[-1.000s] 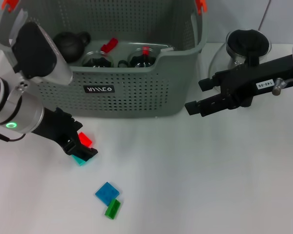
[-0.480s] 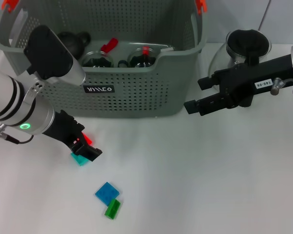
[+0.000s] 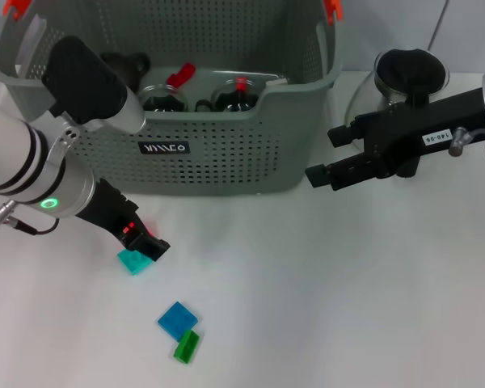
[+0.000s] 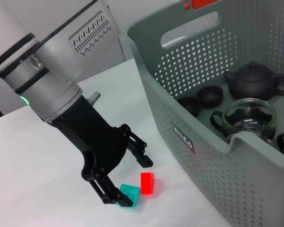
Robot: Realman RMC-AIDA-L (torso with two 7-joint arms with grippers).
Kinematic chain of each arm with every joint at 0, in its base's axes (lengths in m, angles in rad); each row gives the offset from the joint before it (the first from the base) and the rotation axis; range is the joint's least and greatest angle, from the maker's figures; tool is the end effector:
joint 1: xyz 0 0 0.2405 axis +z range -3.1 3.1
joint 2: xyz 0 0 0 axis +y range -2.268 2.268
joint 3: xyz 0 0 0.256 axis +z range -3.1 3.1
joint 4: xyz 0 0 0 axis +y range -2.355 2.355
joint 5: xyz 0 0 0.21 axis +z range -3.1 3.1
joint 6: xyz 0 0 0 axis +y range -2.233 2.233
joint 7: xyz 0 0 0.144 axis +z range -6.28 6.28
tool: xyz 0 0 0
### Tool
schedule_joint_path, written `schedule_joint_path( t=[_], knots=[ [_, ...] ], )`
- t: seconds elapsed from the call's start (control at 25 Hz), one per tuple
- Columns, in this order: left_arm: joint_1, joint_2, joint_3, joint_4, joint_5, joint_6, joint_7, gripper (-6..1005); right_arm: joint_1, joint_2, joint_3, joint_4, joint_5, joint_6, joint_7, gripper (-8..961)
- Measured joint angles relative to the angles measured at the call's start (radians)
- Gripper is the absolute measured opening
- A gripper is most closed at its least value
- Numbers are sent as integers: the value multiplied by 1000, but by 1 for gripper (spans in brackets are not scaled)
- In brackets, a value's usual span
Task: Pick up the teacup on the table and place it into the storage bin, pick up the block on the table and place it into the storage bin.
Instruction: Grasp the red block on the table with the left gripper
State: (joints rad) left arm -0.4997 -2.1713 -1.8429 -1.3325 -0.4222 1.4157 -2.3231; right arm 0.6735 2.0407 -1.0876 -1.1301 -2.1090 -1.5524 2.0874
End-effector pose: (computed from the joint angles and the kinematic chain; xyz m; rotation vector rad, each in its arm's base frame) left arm -0.2170 0.3504 -0.0095 -2.5601 -0.7702 0.4805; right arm 0.1512 0.3764 0.0223 -2.8925 0.6679 0.2278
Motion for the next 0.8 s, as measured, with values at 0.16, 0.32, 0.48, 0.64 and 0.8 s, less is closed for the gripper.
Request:
schedule_joint_path(
  t=[0.16,0.32,0.48,0.64,0.8],
  knots=[
    [-9,-2,42,2,53,-17,-66,858,0,-1,0,0,0,0,-7,928],
    [-10,-1,59,2,69,-29,-98,857,2,-1,1,2,0,2,-16,928],
    [-13,-1,93,3,107,-51,-157,856,9,-2,1,20,0,3,-27,928],
    [-14,-1,123,8,122,-62,-186,855,13,-5,3,29,0,5,-38,928],
    [-21,-2,126,20,122,-66,-206,854,14,-5,5,34,0,7,-44,927]
  ],
)
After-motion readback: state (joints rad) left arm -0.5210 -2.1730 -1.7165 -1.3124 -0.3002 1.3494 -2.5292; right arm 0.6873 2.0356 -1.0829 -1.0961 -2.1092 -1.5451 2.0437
